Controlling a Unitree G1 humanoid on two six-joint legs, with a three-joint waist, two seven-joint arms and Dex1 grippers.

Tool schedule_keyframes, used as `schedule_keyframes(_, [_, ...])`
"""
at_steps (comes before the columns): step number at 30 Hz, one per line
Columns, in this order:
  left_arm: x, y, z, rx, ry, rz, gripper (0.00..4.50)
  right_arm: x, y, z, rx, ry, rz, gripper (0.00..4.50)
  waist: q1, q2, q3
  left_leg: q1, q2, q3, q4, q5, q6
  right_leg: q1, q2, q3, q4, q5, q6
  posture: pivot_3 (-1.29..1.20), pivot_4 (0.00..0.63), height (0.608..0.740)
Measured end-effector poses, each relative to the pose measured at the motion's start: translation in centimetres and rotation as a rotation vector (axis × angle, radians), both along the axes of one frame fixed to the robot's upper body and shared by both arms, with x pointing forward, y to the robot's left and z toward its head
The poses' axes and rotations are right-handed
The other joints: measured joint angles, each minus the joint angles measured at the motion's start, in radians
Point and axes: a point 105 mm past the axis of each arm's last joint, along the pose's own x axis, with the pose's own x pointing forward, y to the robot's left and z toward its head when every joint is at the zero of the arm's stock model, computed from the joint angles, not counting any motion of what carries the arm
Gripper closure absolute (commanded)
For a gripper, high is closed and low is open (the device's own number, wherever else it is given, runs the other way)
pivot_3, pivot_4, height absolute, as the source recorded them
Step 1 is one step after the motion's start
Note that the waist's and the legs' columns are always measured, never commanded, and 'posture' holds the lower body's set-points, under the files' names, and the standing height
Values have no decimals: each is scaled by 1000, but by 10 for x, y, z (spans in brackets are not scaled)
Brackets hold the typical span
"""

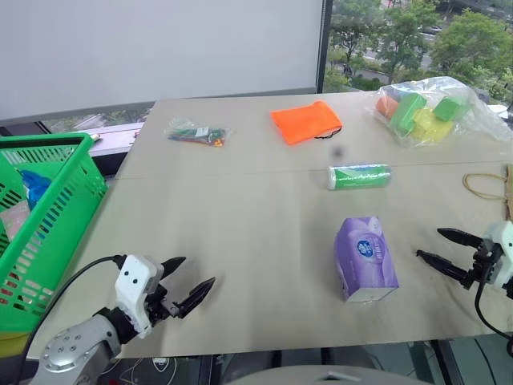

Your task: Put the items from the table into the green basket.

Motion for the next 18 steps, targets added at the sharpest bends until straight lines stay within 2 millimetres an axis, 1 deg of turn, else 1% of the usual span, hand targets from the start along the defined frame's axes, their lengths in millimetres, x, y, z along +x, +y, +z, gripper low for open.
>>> schedule_keyframes(1, [0, 0, 0, 0, 0, 0, 16, 0, 0, 0, 0, 0, 0, 0, 0, 0, 0, 0, 0, 0, 0, 0, 0, 0, 0, 0, 0, 0, 0, -75, 38, 740])
schedule_keyframes(18, [1, 4, -3, -5, -5, -8, 16, 0, 2, 1, 0, -2, 0, 0, -1, 1, -4, 0, 0, 0, 0, 0, 0, 0, 0, 0, 0, 0, 0, -82, 37, 740])
